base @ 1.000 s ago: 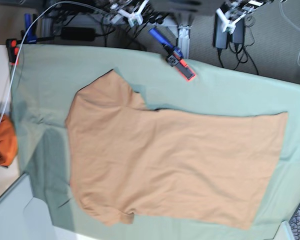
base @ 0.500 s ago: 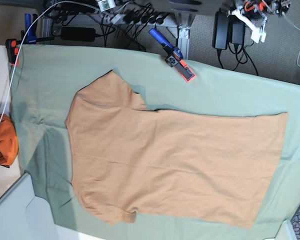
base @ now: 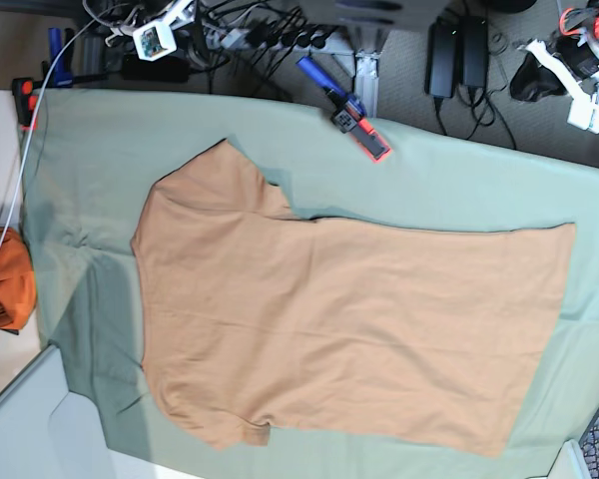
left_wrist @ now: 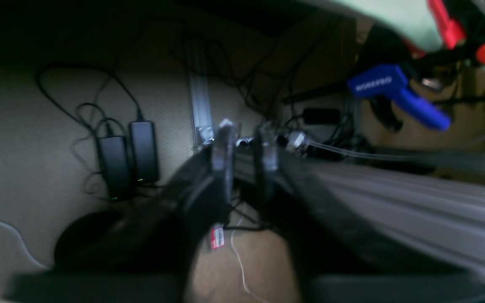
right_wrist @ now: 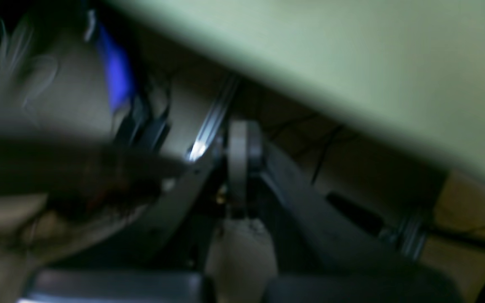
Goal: Fold the T-shirt properly
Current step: 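Move both grippers from rest toward the tan T-shirt's shoulders, then grasp the shirt's shoulder edges with the right and left grippers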
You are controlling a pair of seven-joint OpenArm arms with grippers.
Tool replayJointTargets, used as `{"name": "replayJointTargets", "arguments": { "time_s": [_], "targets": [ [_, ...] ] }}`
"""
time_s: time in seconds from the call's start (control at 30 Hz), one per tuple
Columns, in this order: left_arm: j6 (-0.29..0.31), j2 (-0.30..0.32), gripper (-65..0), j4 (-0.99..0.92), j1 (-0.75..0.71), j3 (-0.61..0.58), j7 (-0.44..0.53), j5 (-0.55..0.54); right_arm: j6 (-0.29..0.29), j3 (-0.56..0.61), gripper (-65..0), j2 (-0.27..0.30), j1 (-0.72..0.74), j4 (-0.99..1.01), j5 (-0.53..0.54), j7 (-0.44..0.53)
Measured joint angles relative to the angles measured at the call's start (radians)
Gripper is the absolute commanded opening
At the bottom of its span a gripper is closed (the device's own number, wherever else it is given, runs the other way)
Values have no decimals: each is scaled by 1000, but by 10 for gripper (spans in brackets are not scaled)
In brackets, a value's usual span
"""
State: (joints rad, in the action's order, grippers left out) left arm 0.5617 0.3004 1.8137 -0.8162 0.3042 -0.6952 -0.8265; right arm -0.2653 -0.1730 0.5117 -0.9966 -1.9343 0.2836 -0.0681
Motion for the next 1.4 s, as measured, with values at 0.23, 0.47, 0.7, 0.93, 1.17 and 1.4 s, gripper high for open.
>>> {"name": "replayJointTargets", "arguments": {
  "time_s": [0.23,0.47,0.7,0.93,1.17,1.4],
  "targets": [
    [0,14,-348,21,-9,4,-32,6,145,-55,-472,-55,267,-18,148,-143],
    [0,45,-348,21,-10,4,-40,48,294,-56,-207,-255,399,37,151,-234],
    [0,85,-348,21,-24,3,-42,51,303,-56,-207,-418,463,91,173,-249],
    [0,95,-348,21,-24,21,-41,50,302,-57,-207,-485,537,181,191,-223],
    [0,96,-348,21,-25,63,-4,47,291,-18,-207,-490,592,231,190,-223],
    [-15,124,-348,21,29,79,27,50,291,66,-207,-510,594,231,153,-220]
  ]
}}
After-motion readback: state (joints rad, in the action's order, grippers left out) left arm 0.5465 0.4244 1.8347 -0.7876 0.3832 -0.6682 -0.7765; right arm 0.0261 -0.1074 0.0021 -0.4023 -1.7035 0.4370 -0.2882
